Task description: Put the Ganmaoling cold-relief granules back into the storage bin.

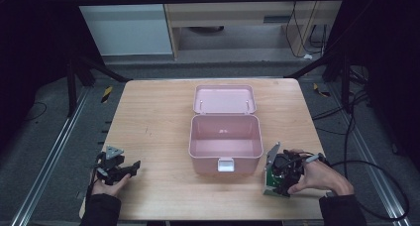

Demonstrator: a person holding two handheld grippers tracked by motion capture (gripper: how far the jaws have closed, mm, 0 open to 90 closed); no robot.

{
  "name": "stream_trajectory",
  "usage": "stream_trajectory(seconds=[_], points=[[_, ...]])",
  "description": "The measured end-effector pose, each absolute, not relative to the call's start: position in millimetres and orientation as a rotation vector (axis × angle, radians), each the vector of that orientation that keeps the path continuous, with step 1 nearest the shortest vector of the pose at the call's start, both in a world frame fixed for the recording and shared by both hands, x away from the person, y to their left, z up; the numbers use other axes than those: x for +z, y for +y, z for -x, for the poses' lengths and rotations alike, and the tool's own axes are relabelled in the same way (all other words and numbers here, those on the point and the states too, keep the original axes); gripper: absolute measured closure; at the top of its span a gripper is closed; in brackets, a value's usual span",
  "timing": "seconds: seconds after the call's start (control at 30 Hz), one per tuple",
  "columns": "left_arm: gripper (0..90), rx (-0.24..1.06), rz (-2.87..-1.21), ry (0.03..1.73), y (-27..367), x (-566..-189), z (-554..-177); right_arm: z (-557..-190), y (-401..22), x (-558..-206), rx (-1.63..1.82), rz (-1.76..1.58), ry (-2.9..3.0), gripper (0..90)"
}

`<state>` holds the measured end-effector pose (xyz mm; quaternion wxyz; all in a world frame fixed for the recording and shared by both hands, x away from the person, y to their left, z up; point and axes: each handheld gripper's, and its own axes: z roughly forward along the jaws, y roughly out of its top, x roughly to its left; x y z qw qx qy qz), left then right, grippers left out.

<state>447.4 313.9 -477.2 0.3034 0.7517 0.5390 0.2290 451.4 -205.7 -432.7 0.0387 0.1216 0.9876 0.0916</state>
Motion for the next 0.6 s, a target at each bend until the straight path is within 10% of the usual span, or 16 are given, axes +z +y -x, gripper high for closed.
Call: stream_trajectory(seconds=[0.6], points=[[33.1, 0.606, -1.99, 1.43, 314.1, -477.1, -447.4, -452.3, -203.3, -431.0, 0.241, -0.415, 3.038, 16.9]])
